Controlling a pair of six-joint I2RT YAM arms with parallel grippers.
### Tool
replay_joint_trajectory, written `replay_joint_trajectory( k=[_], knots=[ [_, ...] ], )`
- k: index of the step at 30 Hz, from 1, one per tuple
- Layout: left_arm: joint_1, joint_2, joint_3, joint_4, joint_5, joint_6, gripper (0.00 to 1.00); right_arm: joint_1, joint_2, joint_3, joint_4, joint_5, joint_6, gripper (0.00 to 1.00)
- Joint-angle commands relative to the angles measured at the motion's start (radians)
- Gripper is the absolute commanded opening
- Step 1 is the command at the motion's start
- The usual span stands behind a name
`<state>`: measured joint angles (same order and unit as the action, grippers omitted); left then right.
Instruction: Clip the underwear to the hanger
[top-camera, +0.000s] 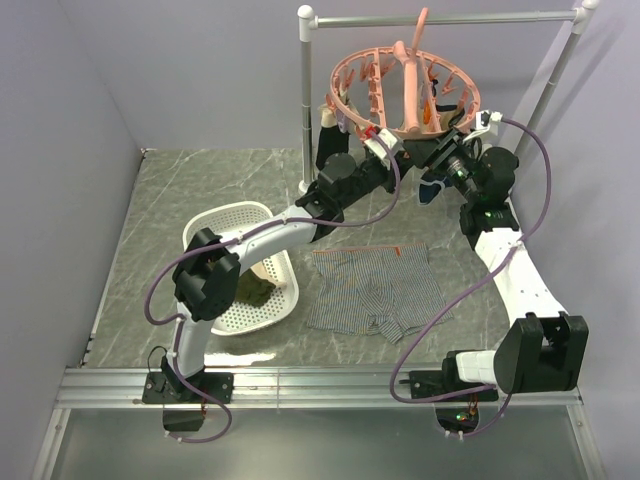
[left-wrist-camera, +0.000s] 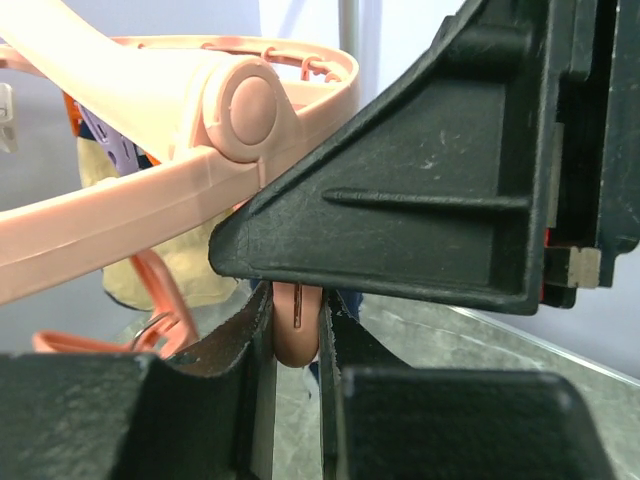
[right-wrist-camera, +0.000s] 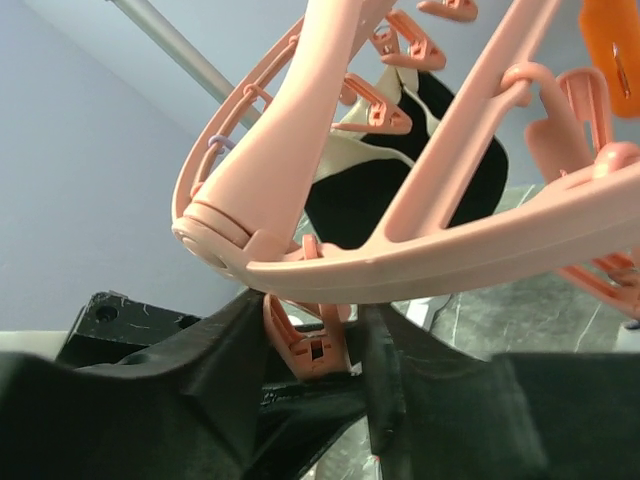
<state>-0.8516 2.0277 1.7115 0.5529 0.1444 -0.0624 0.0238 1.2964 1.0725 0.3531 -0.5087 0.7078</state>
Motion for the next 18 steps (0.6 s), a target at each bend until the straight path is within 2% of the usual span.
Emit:
replay_joint_trajectory(
  k=[1,3,5,12,14,17,18],
  knots=[
    [-0.017,-0.011,-0.018,0.021,-0.009,0.05,0.0,0.002,-0.005,0.064,-0.008,0.042,0.012,0.48],
    [-0.017,-0.011,-0.027,0.019,-0.016,0.052,0.0,-0.001,-0.008,0.067,-0.017,0.052,0.009,0.53],
    [-0.017,-0.014,-0.036,0.024,-0.022,0.052,0.0,-0.002,-0.008,0.066,-0.016,0.045,0.013,0.54],
    [-0.017,-0.007,-0.032,0.033,-0.016,0.052,0.0,-0.018,-0.009,0.066,-0.013,0.053,0.028,0.45],
    [-0.017,-0.006,-0.035,0.038,-0.006,0.084,0.0,-0.018,-0.011,0.061,0.001,0.049,0.027,0.41],
    [-0.017,-0.004,-0.033,0.038,0.001,0.079,0.0,-0.019,-0.008,0.05,0.032,0.035,0.027,0.27],
    [-0.015,-0.004,-0.036,0.039,-0.003,0.07,0.06,-0.018,-0.008,0.049,0.047,0.024,0.027,0.2]
  ],
)
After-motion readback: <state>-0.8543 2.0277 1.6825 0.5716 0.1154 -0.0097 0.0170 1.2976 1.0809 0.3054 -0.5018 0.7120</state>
